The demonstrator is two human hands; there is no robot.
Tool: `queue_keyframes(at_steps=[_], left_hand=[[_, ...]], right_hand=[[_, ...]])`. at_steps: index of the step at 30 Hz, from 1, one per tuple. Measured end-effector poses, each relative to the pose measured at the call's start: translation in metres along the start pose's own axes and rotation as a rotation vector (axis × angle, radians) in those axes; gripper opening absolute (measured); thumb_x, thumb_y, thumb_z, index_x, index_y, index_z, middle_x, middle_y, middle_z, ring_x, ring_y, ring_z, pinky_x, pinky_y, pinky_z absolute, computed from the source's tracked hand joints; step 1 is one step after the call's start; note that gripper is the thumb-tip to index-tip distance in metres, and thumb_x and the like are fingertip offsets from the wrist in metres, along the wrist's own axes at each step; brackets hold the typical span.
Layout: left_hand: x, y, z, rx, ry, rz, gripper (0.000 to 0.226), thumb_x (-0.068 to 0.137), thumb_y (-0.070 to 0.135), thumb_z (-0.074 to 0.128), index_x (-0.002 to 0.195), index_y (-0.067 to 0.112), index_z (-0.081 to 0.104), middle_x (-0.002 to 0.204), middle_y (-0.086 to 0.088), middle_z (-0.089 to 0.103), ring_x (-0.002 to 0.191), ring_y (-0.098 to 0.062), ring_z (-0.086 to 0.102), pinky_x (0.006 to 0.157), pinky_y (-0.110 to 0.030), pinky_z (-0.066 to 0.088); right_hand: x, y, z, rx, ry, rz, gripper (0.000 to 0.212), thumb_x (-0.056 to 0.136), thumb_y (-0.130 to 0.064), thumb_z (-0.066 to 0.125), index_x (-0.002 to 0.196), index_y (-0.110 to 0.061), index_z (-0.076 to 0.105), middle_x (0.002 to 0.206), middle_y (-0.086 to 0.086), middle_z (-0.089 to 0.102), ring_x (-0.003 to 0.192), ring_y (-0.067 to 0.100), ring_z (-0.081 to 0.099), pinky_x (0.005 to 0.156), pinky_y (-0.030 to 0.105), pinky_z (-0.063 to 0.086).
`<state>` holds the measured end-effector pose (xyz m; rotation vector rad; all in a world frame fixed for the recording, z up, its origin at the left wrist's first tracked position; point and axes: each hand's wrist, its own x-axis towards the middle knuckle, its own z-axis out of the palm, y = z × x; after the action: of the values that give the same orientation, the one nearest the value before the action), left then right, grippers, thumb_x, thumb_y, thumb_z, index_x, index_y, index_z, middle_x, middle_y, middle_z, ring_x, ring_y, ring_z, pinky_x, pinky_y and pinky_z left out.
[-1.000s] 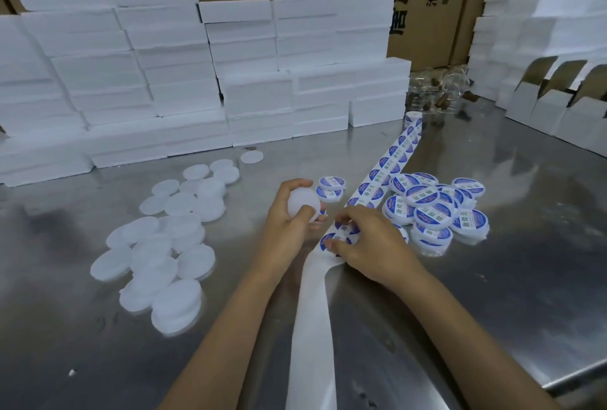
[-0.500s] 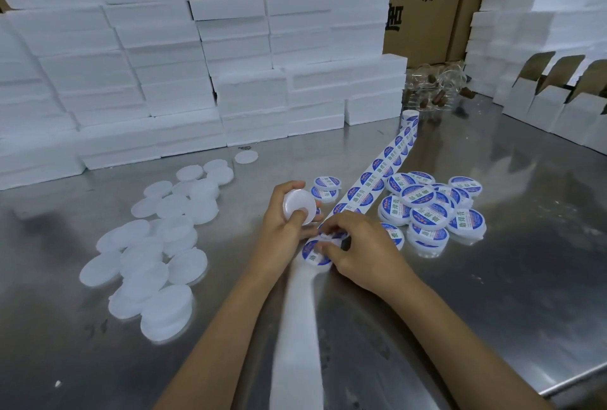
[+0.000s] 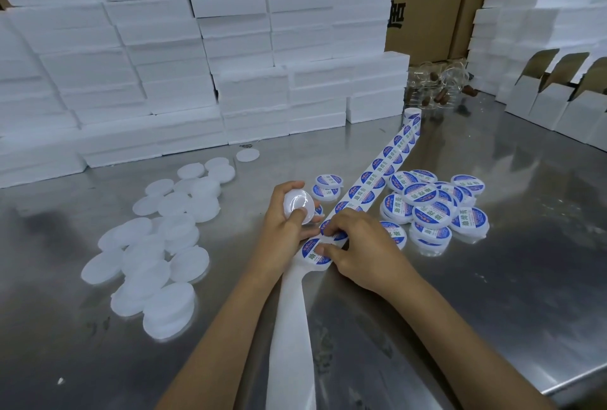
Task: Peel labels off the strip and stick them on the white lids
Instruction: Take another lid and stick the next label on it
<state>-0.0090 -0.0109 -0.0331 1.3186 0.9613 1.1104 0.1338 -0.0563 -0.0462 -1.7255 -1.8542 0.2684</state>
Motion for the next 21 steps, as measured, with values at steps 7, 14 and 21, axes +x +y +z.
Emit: queue_keyframes(at_steps=[7, 14, 21], left_hand=[[-0.001, 0.003, 0.0, -0.001, -0.008, 0.029, 0.041, 0.098, -0.008, 0.036, 0.126, 0.018, 0.052, 0.124, -0.03, 0.057, 0.086, -0.026, 0.071, 0.081, -0.037, 0.062], [0.0, 0.001, -0.002, 0.097, -0.016, 0.037, 0.038, 0.1, -0.001, 0.039, 0.128, 0.023, 0.051, 0.124, -0.019, 0.061, 0.093, -0.027, 0.073, 0.08, -0.038, 0.061], [0.0, -0.001, -0.002, 0.22, -0.035, 0.116, 0.023, 0.109, 0.032, 0.034, 0.117, 0.033, 0.055, 0.103, 0.008, 0.066, 0.087, -0.01, 0.072, 0.069, -0.019, 0.057]], right_hand=[[0.001, -0.005, 0.004, -0.057, 0.076, 0.022, 0.016, 0.086, -0.033, 0.069, 0.099, -0.024, 0.065, 0.101, -0.007, 0.063, 0.095, 0.014, 0.055, 0.087, 0.035, 0.047], [-0.009, -0.011, 0.0, 0.059, 0.176, -0.073, 0.015, 0.083, -0.027, 0.069, 0.098, -0.026, 0.066, 0.092, -0.012, 0.067, 0.084, 0.013, 0.06, 0.082, 0.039, 0.05], [-0.01, -0.023, -0.014, 0.61, 0.24, -0.042, 0.012, 0.087, -0.008, 0.06, 0.08, -0.016, 0.055, 0.082, -0.003, 0.061, 0.083, 0.014, 0.059, 0.076, 0.028, 0.049]])
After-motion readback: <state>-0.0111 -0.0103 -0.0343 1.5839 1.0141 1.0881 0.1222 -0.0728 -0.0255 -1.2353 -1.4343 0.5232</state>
